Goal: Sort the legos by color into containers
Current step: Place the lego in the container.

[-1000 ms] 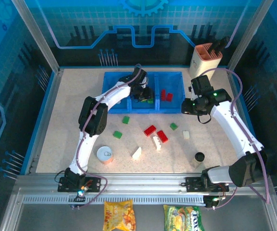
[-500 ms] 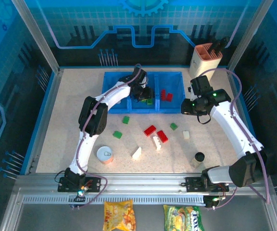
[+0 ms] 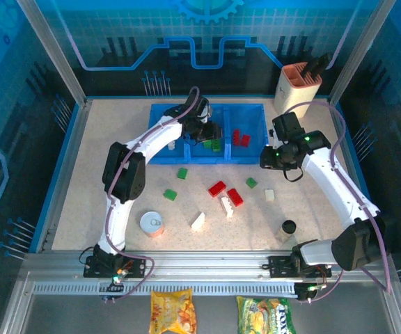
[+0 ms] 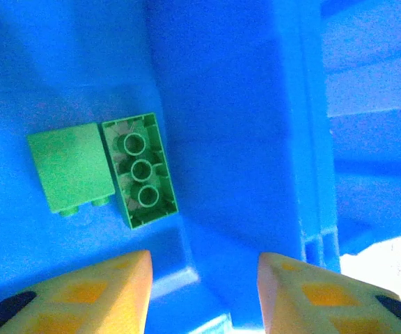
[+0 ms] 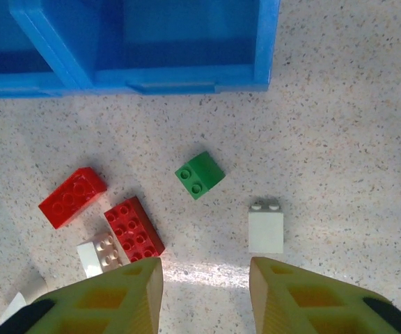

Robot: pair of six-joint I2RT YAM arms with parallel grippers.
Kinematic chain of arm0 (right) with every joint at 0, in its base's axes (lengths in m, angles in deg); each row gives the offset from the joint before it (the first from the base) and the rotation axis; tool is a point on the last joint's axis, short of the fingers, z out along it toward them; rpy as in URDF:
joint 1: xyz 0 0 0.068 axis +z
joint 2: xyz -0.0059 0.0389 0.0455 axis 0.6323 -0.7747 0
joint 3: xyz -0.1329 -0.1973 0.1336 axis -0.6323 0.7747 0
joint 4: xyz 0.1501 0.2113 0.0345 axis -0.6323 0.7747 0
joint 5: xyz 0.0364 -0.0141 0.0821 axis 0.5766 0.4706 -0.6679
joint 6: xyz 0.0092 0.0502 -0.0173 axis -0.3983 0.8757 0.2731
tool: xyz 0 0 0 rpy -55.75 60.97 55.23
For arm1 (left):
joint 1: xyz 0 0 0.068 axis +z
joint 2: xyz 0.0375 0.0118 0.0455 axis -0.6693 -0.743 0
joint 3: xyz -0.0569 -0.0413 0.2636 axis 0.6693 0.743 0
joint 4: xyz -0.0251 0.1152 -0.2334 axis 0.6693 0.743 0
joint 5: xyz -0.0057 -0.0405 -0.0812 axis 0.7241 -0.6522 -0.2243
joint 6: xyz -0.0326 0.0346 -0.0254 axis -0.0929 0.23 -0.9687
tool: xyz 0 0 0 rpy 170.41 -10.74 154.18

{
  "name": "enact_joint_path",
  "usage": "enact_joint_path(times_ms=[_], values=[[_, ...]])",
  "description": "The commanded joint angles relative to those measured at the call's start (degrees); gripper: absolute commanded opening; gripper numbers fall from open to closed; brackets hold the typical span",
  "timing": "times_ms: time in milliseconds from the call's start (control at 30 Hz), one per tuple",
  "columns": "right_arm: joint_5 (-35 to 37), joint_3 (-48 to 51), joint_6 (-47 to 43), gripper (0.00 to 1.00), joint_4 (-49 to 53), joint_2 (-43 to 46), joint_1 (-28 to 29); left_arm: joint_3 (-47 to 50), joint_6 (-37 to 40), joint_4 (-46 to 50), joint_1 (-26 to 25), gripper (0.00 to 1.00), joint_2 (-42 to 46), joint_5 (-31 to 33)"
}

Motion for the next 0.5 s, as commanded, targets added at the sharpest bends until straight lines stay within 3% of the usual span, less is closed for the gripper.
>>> enact_joint_path(times_ms=[0,467], values=[[0.09,1.12,1.12,0.39,-0.3,-0.85,1.68,3.12,2.06,3.08,-0.54,0.45,5.26,0.93],[-1.45,5.85,-0.16,0.4,-3.5,-3.69,6.69,14.94,9.31,9.22,-3.84,0.45,18.22,6.87]])
